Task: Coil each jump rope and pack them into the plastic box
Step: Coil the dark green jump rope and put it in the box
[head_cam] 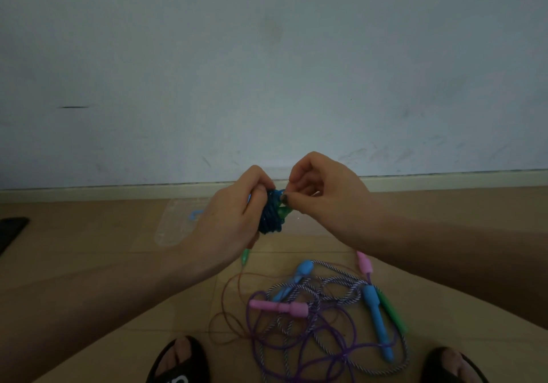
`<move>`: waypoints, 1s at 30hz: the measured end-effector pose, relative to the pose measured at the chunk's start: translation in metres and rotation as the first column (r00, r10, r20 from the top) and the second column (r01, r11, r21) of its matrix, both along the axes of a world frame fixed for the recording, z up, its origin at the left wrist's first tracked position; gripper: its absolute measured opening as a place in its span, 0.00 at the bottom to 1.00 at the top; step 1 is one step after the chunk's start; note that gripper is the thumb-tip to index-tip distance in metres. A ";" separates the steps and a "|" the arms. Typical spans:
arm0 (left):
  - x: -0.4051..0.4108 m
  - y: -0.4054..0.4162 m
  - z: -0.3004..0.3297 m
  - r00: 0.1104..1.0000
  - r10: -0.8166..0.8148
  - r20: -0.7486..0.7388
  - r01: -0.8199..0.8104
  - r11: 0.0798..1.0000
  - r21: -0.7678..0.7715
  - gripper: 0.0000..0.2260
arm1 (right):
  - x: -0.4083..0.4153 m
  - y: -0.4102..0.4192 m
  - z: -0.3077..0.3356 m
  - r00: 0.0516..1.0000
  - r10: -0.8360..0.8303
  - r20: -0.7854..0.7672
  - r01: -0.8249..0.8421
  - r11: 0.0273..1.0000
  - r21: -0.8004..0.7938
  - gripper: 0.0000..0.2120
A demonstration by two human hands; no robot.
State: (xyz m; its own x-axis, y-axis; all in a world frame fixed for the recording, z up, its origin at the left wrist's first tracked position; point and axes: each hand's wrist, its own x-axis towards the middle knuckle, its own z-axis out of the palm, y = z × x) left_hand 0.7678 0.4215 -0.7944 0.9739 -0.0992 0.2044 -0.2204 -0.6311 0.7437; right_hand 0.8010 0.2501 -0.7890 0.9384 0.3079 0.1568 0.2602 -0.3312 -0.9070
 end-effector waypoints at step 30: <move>0.027 -0.011 -0.011 0.902 -0.035 -0.431 -0.163 0.896 -0.412 0.12 | 0.023 -0.001 -0.013 0.877 -0.180 -0.446 0.189 0.982 -0.026 0.11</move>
State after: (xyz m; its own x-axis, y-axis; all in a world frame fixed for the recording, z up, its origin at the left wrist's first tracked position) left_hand 0.7944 0.4110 -0.8056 0.9762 -0.0323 -0.2147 0.2018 -0.2295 0.9521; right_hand 0.8237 0.2493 -0.8021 0.9501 0.1234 -0.2864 -0.2358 -0.3163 -0.9189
